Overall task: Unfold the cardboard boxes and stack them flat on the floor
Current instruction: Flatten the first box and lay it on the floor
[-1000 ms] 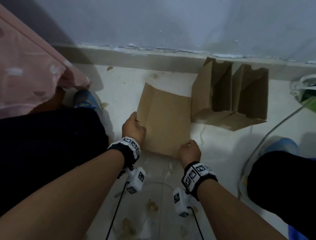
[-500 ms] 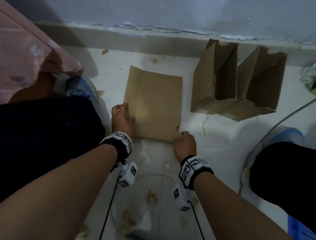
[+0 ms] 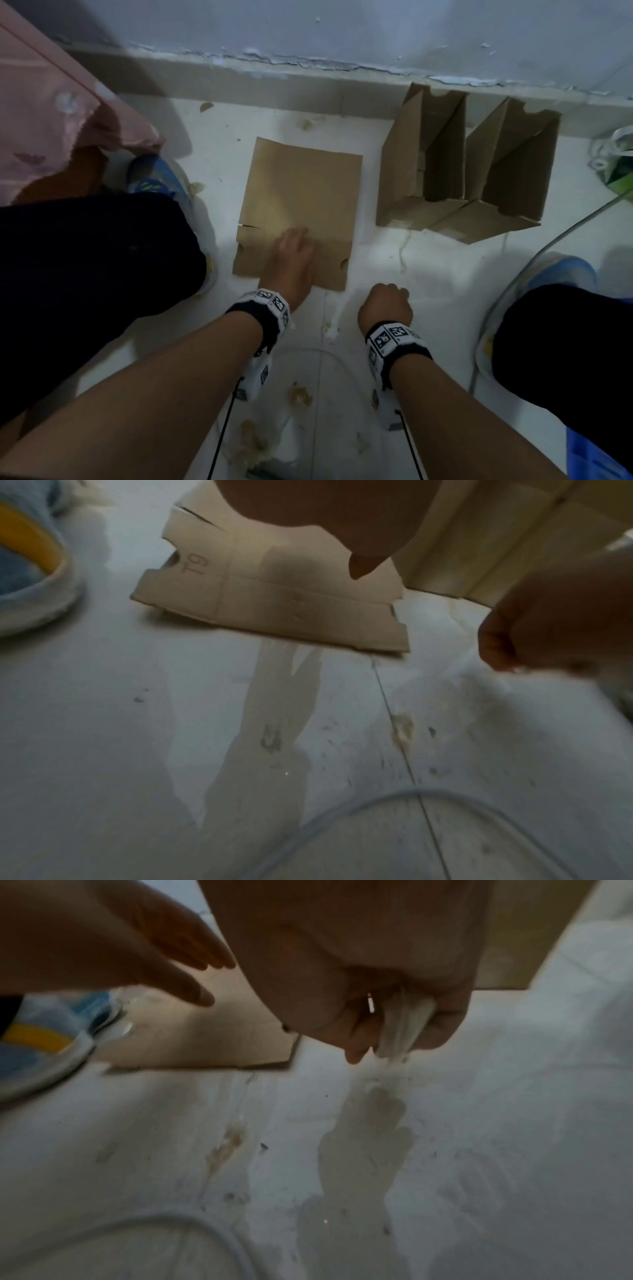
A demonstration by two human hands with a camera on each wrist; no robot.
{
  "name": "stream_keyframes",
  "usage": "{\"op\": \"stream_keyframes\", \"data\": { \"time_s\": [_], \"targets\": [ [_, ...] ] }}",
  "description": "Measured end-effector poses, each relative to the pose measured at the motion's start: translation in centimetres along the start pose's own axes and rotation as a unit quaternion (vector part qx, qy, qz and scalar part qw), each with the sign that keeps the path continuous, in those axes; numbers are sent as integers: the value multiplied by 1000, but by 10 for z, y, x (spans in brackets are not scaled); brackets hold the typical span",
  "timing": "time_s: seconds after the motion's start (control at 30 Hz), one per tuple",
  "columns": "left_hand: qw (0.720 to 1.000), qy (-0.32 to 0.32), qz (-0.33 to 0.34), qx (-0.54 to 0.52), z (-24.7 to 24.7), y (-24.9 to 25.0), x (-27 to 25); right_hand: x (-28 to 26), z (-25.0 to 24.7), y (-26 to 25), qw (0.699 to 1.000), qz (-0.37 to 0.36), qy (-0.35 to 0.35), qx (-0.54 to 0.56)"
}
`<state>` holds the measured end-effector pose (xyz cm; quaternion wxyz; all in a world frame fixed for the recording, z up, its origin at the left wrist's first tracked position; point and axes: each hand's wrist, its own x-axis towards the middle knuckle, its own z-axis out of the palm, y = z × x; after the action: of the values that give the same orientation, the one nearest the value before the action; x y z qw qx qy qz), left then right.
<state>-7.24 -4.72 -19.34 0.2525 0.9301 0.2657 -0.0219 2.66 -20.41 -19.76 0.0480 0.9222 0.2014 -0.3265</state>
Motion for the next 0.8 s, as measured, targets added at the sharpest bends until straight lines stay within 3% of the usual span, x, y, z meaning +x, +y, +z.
{"op": "stream_keyframes", "data": {
  "time_s": [0.1, 0.17, 0.23, 0.27, 0.33, 0.4, 0.53, 0.63, 0.7, 0.8],
  "targets": [
    [989, -99, 85, -67, 12, 18, -12, 7, -4, 4, 988, 44, -21, 145],
    [971, -165, 86, -150, 20, 33, -18, 6, -16, -1, 962, 59, -59, 259],
    [944, -227, -10, -239, 31, 47, -17, 11, -23, -4, 925, 68, -96, 360],
    [923, -231, -84, -296, 35, 52, -14, 15, -23, -2, 914, 68, -82, 391],
    [867, -207, -212, -402, 35, 59, -6, 18, -28, -3, 870, 79, -25, 486],
    [835, -176, -252, -457, 31, 61, 2, 28, -27, 7, 831, 114, 39, 543],
    [850, -163, -245, -438, 23, 58, 9, 50, -28, 28, 914, 92, 152, 364],
    [905, -145, -203, -344, 21, 49, 8, 62, -13, 39, 982, 14, 52, 183],
    [928, -152, -181, -288, 21, 46, 5, 60, -1, 41, 993, -18, 20, 119],
    [930, -185, -175, -264, 27, 44, 1, 48, 8, 43, 994, -50, 56, 78]
  ]
}}
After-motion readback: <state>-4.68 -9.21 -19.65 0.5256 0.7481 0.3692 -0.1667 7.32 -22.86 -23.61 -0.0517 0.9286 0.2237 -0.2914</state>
